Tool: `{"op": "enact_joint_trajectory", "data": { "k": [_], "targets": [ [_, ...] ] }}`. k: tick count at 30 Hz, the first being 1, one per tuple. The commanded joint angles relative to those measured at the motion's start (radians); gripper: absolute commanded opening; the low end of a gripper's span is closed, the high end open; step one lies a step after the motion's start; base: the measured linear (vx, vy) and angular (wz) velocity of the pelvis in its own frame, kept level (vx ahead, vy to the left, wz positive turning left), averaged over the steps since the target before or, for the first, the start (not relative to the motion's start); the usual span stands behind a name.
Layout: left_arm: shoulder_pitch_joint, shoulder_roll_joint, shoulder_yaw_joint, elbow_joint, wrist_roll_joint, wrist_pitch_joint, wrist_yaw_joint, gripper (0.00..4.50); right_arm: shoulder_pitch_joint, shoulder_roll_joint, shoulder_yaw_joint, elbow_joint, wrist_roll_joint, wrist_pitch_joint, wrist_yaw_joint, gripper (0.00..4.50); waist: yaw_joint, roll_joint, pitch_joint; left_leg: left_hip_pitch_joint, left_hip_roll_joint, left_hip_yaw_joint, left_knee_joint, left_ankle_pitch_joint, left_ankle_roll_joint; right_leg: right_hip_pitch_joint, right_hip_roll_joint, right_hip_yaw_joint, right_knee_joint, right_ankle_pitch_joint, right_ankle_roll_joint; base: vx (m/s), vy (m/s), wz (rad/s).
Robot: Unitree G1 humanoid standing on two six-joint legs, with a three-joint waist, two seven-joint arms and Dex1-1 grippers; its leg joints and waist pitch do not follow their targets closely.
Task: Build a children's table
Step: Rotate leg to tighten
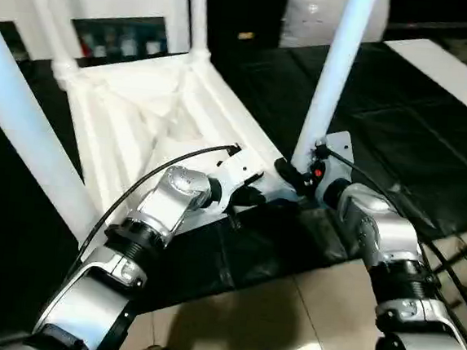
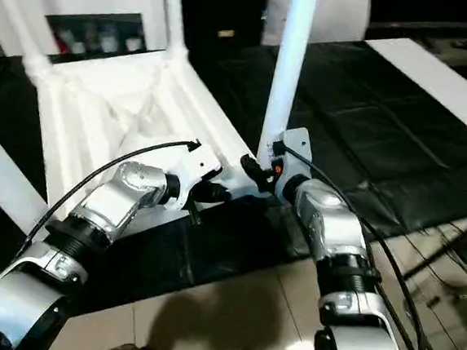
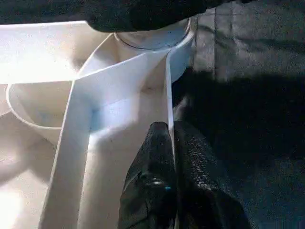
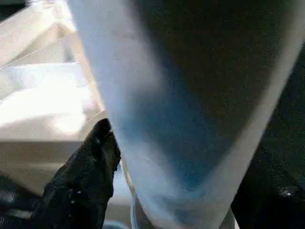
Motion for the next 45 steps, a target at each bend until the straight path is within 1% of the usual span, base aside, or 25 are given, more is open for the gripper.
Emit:
{"op": "enact_joint_trajectory", "data": {
  "k": [1, 4, 6, 7, 9, 10, 11, 14, 15, 16, 17, 19, 20, 22, 25, 27, 28, 29, 32, 33, 35, 38, 39, 41, 45],
  "targets": [
    [-0.024, 0.008, -0.011, -0.061, -0.014, -0.058, -0.044, 0.00, 0.021, -0.022, 0.028, -0.041, 0.026, -0.022, 0.089, 3.64, 0.012, -0.007, -0.087, 0.022, 0.026, 0.001, -0.071, -0.255, 0.083, 0.064, -0.030, 0.040, -0.050, -0.259, -0.211, 0.000, 0.000, 0.00],
    [-0.016, 0.045, -0.022, -0.053, -0.021, -0.108, -0.115, 0.00, 0.064, -0.086, 0.027, -0.104, 0.059, -0.014, 0.209, 3.86, 0.029, -0.008, -0.091, 0.020, 0.028, 0.002, -0.068, -0.200, 0.107, 0.067, -0.027, 0.041, -0.040, -0.207, -0.219, 0.000, 0.000, 0.00],
    [-0.014, 0.066, -0.029, -0.047, -0.022, -0.139, -0.150, 0.00, 0.080, -0.119, 0.023, -0.120, 0.064, -0.014, 0.253, 4.06, 0.039, -0.007, -0.092, 0.020, 0.031, 0.002, -0.067, -0.171, 0.111, 0.067, -0.027, 0.041, -0.035, -0.186, -0.227, 0.000, 0.000, 0.00],
    [-0.013, 0.071, -0.030, -0.047, -0.023, -0.144, -0.158, 0.00, 0.082, -0.126, 0.023, -0.121, 0.064, -0.017, 0.261, 4.09, 0.041, -0.007, -0.091, 0.022, 0.031, 0.003, -0.068, -0.177, 0.107, 0.064, -0.025, 0.041, -0.035, -0.192, -0.232, 0.000, 0.000, 0.00],
    [-0.007, 0.110, -0.039, -0.045, -0.037, -0.200, -0.247, 0.00, 0.099, -0.196, 0.026, -0.121, 0.063, -0.046, 0.341, 4.33, 0.046, -0.010, -0.089, 0.023, 0.032, 0.003, -0.070, -0.206, 0.096, 0.064, -0.027, 0.040, -0.040, -0.233, -0.226, 0.000, 0.000, 0.00],
    [-0.007, 0.110, -0.039, -0.045, -0.037, -0.200, -0.247, 0.00, 0.099, -0.196, 0.026, -0.121, 0.063, -0.046, 0.341, 4.44, 0.049, -0.008, -0.088, 0.025, 0.033, 0.004, -0.071, -0.219, 0.088, 0.063, -0.027, 0.042, -0.041, -0.254, -0.220, 0.000, 0.000, 0.00],
    [-0.003, 0.126, -0.042, -0.051, -0.052, -0.219, -0.302, 0.00, 0.109, -0.238, 0.033, -0.122, 0.065, -0.062, 0.392, 4.44, 0.052, -0.008, -0.087, 0.024, 0.033, 0.004, -0.072, -0.236, 0.082, 0.064, -0.026, 0.041, -0.042, -0.270, -0.219, 0.000, 0.000, 0.00],
    [0.001, 0.152, -0.057, -0.055, -0.061, -0.244, -0.367, 0.00, 0.122, -0.291, 0.047, -0.128, 0.061, -0.087, 0.467, 4.44, 0.059, -0.009, -0.087, 0.026, 0.034, 0.004, -0.073, -0.255, 0.073, 0.061, -0.028, 0.043, -0.046, -0.300, -0.207, 0.000, 0.000, 0.00],
    [0.001, 0.165, -0.070, -0.051, -0.053, -0.267, -0.388, 0.00, 0.125, -0.313, 0.047, -0.130, 0.077, -0.081, 0.525, 4.44, 0.061, -0.011, -0.087, 0.027, 0.034, 0.005, -0.073, -0.258, 0.072, 0.060, -0.028, 0.043, -0.047, -0.307, -0.205, 0.000, 0.000, 0.00],
    [0.001, 0.171, -0.076, -0.049, -0.049, -0.277, -0.396, 0.00, 0.127, -0.324, 0.046, -0.132, 0.088, -0.074, 0.557, 4.44, 0.066, -0.010, -0.088, 0.031, 0.035, 0.006, -0.071, -0.265, 0.075, 0.058, -0.028, 0.045, -0.047, -0.310, -0.207, 0.000, 0.000, 0.00],
    [0.002, 0.178, -0.085, -0.048, -0.046, -0.289, -0.413, 0.00, 0.130, -0.338, 0.048, -0.138, 0.103, -0.072, 0.602, 4.44, 0.068, -0.009, -0.087, 0.030, 0.037, 0.006, -0.072, -0.268, 0.077, 0.057, -0.027, 0.046, -0.046, -0.308, -0.210, 0.000, 0.000, 0.00],
    [0.002, 0.180, -0.087, -0.048, -0.047, -0.293, -0.421, 0.00, 0.131, -0.343, 0.050, -0.140, 0.105, -0.077, 0.615, 4.17, 0.071, -0.009, -0.086, 0.028, 0.038, 0.005, -0.073, -0.273, 0.075, 0.056, -0.028, 0.046, -0.045, -0.316, -0.209, 0.000, 0.000, 0.00],
    [0.005, 0.184, -0.090, -0.053, -0.052, -0.295, -0.440, 0.00, 0.133, -0.352, 0.058, -0.145, 0.109, -0.083, 0.640, 4.08, 0.073, -0.013, -0.087, 0.028, 0.037, 0.005, -0.072, -0.271, 0.073, 0.058, -0.030, 0.046, -0.044, -0.323, -0.208, 0.000, 0.000, 0.00],
    [0.012, 0.194, -0.101, -0.074, -0.063, -0.303, -0.495, 0.00, 0.139, -0.377, 0.082, -0.160, 0.121, -0.085, 0.715, 4.03, 0.078, -0.013, -0.087, 0.027, 0.038, 0.005, -0.072, -0.267, 0.073, 0.057, -0.030, 0.047, -0.045, -0.333, -0.207, 0.000, 0.000, 0.00],
    [0.020, 0.205, -0.118, -0.091, -0.067, -0.321, -0.546, 0.00, 0.138, -0.388, 0.103, -0.162, 0.125, -0.097, 0.771, 3.66, 0.087, -0.013, -0.086, 0.028, 0.040, 0.005, -0.072, -0.270, 0.073, 0.055, -0.031, 0.050, -0.043, -0.335, -0.208, 0.000, 0.000, 0.00],
    [0.021, 0.207, -0.122, -0.093, -0.067, -0.327, -0.553, 0.00, 0.138, -0.387, 0.107, -0.161, 0.126, -0.099, 0.782, 3.63, 0.088, -0.012, -0.086, 0.028, 0.040, 0.004, -0.073, -0.281, 0.068, 0.053, -0.032, 0.050, -0.045, -0.352, -0.204, 0.000, 0.000, 0.00],
    [0.022, 0.207, -0.128, -0.098, -0.067, -0.332, -0.561, 0.00, 0.141, -0.382, 0.115, -0.164, 0.125, -0.106, 0.796, 3.46, 0.089, -0.018, -0.086, 0.028, 0.039, 0.004, -0.073, -0.291, 0.063, 0.054, -0.033, 0.049, -0.046, -0.371, -0.199, 0.000, 0.000, 0.00],
    [0.023, 0.207, -0.131, -0.101, -0.067, -0.334, -0.564, 0.00, 0.143, -0.379, 0.119, -0.166, 0.124, -0.108, 0.803, 3.31, 0.089, -0.016, -0.084, 0.027, 0.039, 0.003, -0.074, -0.301, 0.059, 0.054, -0.034, 0.049, -0.047, -0.392, -0.192, 0.000, 0.000, 0.00],
    [0.023, 0.200, -0.134, -0.106, -0.065, -0.334, -0.566, 0.00, 0.145, -0.360, 0.130, -0.164, 0.120, -0.114, 0.805, 3.20, 0.085, -0.018, -0.082, 0.026, 0.039, 0.001, -0.076, -0.324, 0.047, 0.051, -0.033, 0.051, -0.049, -0.424, -0.182, 0.000, 0.000, 0.00],
    [0.021, 0.196, -0.135, -0.107, -0.065, -0.332, -0.565, 0.00, 0.146, -0.351, 0.140, -0.161, 0.126, -0.115, 0.809, 3.13, 0.083, -0.020, -0.082, 0.024, 0.038, 0.000, -0.076, -0.326, 0.045, 0.053, -0.033, 0.050, -0.049, -0.431, -0.180, 0.000, 0.000, 0.00],
    [0.019, 0.194, -0.136, -0.105, -0.064, -0.333, -0.565, 0.00, 0.149, -0.347, 0.150, -0.164, 0.132, -0.108, 0.825, 2.89, 0.083, -0.018, -0.082, 0.028, 0.038, 0.000, -0.076, -0.330, 0.042, 0.049, -0.034, 0.051, -0.053, -0.453, -0.172, 0.000, 0.000, 0.00],
    [0.017, 0.195, -0.137, -0.100, -0.063, -0.339, -0.562, 0.00, 0.154, -0.347, 0.157, -0.167, 0.138, -0.100, 0.847, 2.78, 0.085, -0.018, -0.083, 0.029, 0.038, 0.002, -0.075, -0.328, 0.045, 0.049, -0.033, 0.052, -0.053, -0.446, -0.172, 0.000, 0.000, 0.00],
    [0.016, 0.195, -0.137, -0.099, -0.062, -0.340, -0.560, 0.00, 0.154, -0.347, 0.158, -0.167, 0.139, -0.098, 0.852, 2.50, 0.085, -0.018, -0.083, 0.029, 0.039, 0.001, -0.076, -0.325, 0.045, 0.048, -0.032, 0.052, -0.052, -0.444, -0.172, 0.000, 0.000, 0.00],
    [0.016, 0.196, -0.137, -0.099, -0.063, -0.339, -0.560, 0.00, 0.154, -0.345, 0.156, -0.163, 0.140, -0.097, 0.855, 2.44, 0.084, -0.018, -0.084, 0.026, 0.039, 0.001, -0.076, -0.321, 0.046, 0.050, -0.031, 0.052, -0.049, -0.433, -0.173, 0.000, 0.000, 0.00],
    [0.020, 0.199, -0.136, -0.102, -0.063, -0.332, -0.558, 0.00, 0.153, -0.344, 0.158, -0.155, 0.145, -0.091, 0.861, 2.04, 0.086, -0.020, -0.087, 0.025, 0.039, 0.001, -0.074, -0.304, 0.048, 0.052, -0.033, 0.052, -0.047, -0.421, -0.178, 0.000, 0.000, 0.00]
  ]
}}
